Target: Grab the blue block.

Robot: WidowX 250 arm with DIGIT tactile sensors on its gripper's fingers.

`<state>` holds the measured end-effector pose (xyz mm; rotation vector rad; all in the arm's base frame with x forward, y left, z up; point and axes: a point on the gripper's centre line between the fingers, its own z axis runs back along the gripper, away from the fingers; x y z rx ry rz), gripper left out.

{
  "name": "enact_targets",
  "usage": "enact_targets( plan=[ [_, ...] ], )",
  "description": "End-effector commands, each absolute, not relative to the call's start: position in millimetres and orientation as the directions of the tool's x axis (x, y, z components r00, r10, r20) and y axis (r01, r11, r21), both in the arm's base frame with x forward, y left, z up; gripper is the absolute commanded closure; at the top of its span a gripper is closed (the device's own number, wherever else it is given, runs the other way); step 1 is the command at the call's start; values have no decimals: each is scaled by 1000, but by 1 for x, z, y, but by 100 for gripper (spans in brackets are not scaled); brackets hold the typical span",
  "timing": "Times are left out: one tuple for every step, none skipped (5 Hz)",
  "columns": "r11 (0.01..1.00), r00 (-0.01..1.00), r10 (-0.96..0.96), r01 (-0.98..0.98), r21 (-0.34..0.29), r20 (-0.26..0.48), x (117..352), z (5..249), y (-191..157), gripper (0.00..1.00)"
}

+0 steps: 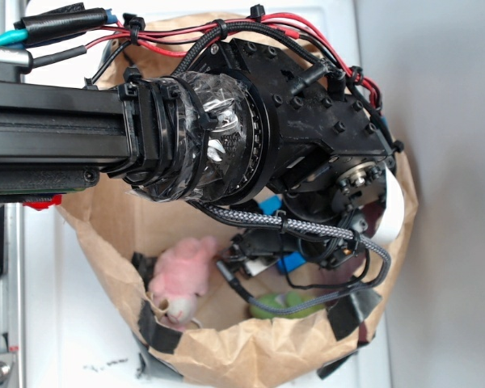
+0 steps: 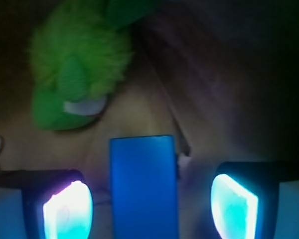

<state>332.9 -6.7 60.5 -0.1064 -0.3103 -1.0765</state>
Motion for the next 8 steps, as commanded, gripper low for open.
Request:
enact_targets(
  plan=[
    [518,471,-833,848,112,290,350,61,-3,0],
    [519,470,-833,846,118,292,347,48,-13,0],
    [513,458,-835,849,129,306,343,40,-19,0],
    [492,436,-849,859,142,299,340,33,-26,0],
    [498,440,-845,855,145,305,339,29,-27,100],
    [506,444,-837,851,144,319,354,33,-18,100],
    [520,451,-820,844,130,352,356,52,-10,100],
    [520,434,-801,846,119,411,343,79,-7,100]
  ],
)
